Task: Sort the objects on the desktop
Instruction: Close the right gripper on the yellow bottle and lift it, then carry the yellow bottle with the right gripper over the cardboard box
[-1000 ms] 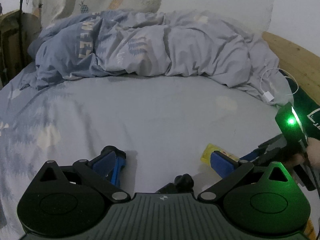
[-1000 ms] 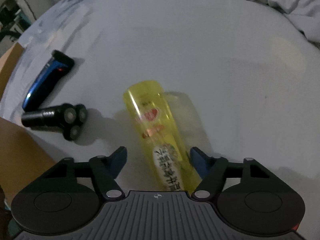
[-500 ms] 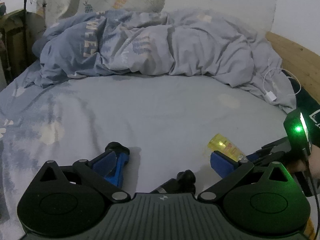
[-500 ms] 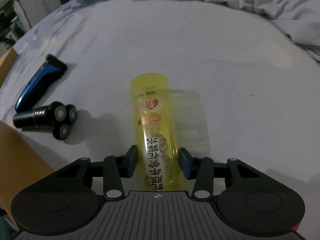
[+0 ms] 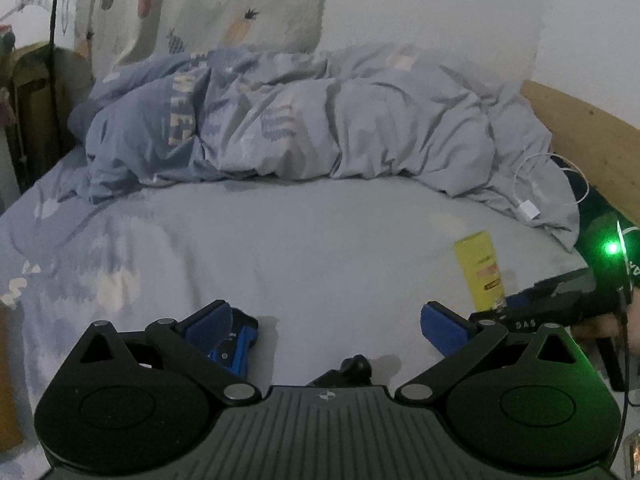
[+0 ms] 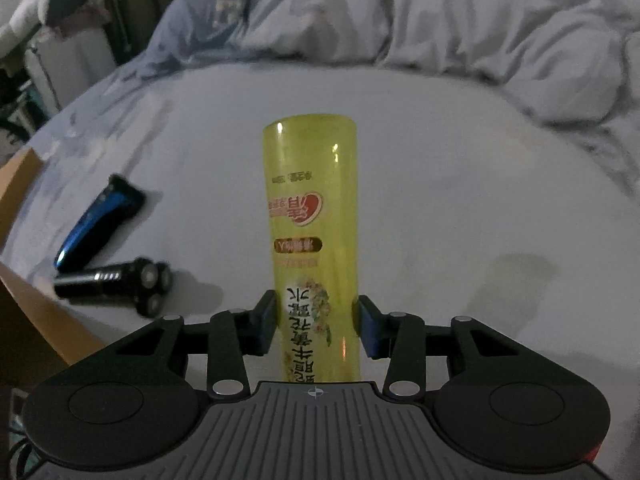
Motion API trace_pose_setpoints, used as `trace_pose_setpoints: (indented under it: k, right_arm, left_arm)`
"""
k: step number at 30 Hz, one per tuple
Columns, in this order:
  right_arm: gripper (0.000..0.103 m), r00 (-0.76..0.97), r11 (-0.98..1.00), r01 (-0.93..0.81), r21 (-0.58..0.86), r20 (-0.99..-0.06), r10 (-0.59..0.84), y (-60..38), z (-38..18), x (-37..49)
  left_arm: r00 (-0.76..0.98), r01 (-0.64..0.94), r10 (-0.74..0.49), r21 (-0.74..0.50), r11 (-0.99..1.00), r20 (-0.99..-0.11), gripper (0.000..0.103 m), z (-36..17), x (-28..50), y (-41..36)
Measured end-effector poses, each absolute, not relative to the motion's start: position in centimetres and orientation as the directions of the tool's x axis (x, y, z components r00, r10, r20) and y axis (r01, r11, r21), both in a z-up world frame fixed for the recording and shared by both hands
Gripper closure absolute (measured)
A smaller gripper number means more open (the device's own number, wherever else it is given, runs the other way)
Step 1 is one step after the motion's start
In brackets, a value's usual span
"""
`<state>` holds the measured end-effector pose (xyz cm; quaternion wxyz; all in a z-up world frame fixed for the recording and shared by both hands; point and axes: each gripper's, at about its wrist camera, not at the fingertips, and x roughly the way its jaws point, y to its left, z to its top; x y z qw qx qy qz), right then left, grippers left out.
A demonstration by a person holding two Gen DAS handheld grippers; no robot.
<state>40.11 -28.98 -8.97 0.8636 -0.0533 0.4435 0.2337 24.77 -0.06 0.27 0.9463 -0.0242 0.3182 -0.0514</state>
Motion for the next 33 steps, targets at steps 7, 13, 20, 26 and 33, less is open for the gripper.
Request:
trace_pose_setpoints:
  k: [7,13,20,26,33]
  right_arm:
    - [0.059,0.557,0.898,-0.428,0.101,-0.753,0.35,-30.6,-5.6,38.5]
    - [0.06,0.606,0.906,-0.413,0.09,-0.716,0.347,-31.9,-2.5,37.1]
    - [0.06,0.65,0.911,-0.407,0.073,-0.677,0.345,-33.3,1.3,34.4]
    - [0.06,0.685,0.914,-0.401,0.064,-0.641,0.346,-34.3,4.8,31.7]
    - [0.06,0.702,0.904,-0.424,0.049,-0.613,0.363,-34.2,8.7,28.1]
  left_arm:
    - [0.809,0.09,-0.117,-0.077,0.993,-0.576,0.0,2.0,23.2,-0.6]
    - [0.832,0.101,-0.121,-0.066,0.993,-0.541,0.0,4.1,21.8,-1.4]
    - [0.858,0.12,-0.136,-0.063,0.991,-0.496,0.0,6.6,19.8,-2.5]
    - [0.881,0.135,-0.145,-0.055,0.989,-0.451,0.0,8.8,17.6,-3.3]
    - [0.904,0.143,-0.151,-0.05,0.988,-0.401,0.0,11.2,14.4,-3.5]
